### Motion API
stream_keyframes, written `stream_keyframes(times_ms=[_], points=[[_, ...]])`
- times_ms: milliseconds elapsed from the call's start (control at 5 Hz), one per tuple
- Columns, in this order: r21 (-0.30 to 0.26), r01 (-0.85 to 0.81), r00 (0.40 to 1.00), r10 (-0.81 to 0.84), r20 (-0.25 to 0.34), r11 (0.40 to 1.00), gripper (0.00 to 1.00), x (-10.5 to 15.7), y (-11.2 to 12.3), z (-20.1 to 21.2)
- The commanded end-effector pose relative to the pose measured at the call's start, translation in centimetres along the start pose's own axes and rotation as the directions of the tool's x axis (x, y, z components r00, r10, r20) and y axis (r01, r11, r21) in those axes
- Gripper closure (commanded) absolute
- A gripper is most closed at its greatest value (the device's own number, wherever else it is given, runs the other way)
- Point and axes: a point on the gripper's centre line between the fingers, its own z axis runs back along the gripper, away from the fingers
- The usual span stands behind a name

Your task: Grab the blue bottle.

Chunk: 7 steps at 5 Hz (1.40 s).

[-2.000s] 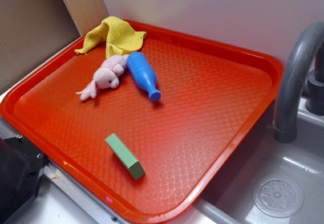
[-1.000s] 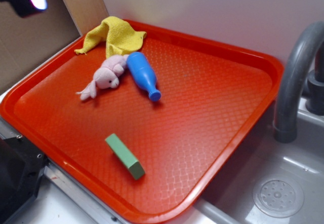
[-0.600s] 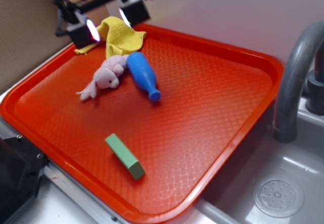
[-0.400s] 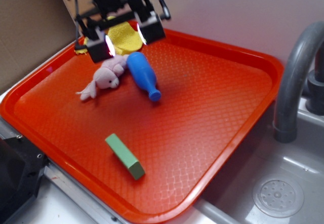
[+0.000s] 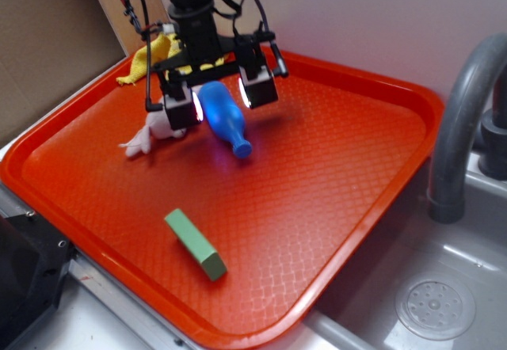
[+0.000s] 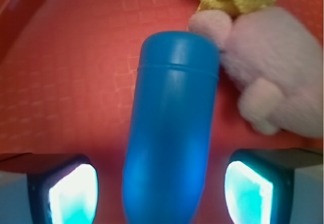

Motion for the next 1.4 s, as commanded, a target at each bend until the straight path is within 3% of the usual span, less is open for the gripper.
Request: stream_keyframes(times_ms=[0, 200, 400, 600, 800, 1000, 1200], points=[[0.010, 0.025, 0.999, -0.025, 0.027, 1.000, 0.47, 0.5, -0.1, -1.5], [0.023, 0.076, 0.995, -0.077, 0.069, 0.997, 1.00, -0.3, -0.1, -1.1], [-0.002, 0.319, 0.944, -0.318, 0.086, 0.948, 1.00, -0.9, -0.5, 2.8], [-0.098, 0.532, 0.847, -0.530, 0.040, 0.841, 1.00, -1.1, -0.5, 6.7], [-0.129, 0.625, 0.780, -0.624, 0.053, 0.770, 1.00, -2.0, 0.2, 10.3], [-0.157, 0.648, 0.761, -0.640, 0.106, 0.745, 1.00, -3.2, 1.6, 13.7], [-0.223, 0.629, 0.775, -0.621, 0.117, 0.744, 1.00, -3.9, 2.8, 15.6]])
